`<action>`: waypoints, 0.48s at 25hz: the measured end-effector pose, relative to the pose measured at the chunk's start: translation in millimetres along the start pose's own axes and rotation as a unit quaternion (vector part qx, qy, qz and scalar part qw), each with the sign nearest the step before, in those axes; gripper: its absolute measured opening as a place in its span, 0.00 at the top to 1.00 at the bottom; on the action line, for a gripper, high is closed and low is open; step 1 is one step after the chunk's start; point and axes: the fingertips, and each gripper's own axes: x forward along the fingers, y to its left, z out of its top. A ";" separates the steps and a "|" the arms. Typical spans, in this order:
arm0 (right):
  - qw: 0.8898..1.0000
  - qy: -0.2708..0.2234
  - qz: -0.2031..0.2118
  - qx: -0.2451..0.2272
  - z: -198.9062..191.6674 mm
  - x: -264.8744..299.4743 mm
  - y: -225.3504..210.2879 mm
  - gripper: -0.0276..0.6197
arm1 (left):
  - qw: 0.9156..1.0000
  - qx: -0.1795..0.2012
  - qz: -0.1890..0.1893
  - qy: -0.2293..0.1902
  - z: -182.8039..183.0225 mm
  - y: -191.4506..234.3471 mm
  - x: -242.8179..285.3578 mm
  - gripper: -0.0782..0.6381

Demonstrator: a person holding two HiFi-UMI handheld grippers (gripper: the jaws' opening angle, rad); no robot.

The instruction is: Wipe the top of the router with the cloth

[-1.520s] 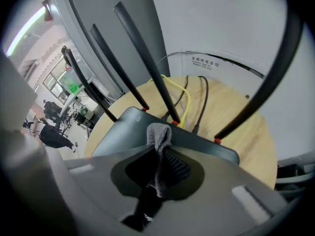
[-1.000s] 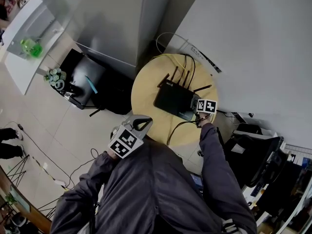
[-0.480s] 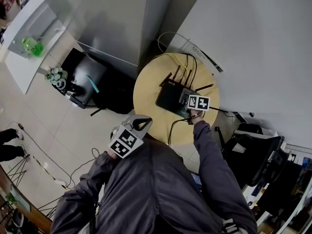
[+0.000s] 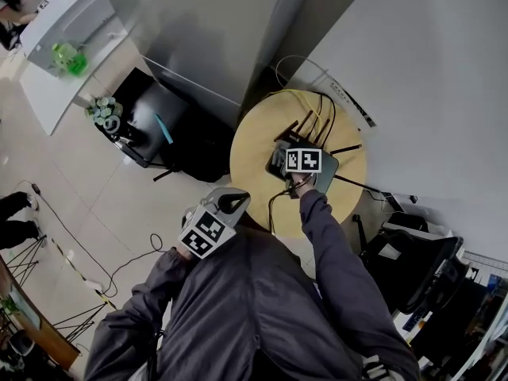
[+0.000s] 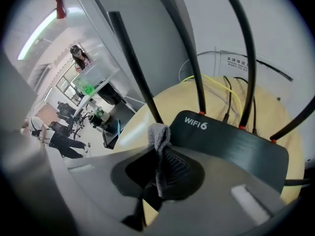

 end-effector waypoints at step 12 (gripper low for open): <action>0.999 0.016 -0.036 -0.001 -17.5 -12.4 -29.1 0.92 | 1.000 0.002 -0.001 -0.007 -4.8 -4.4 -10.0 0.89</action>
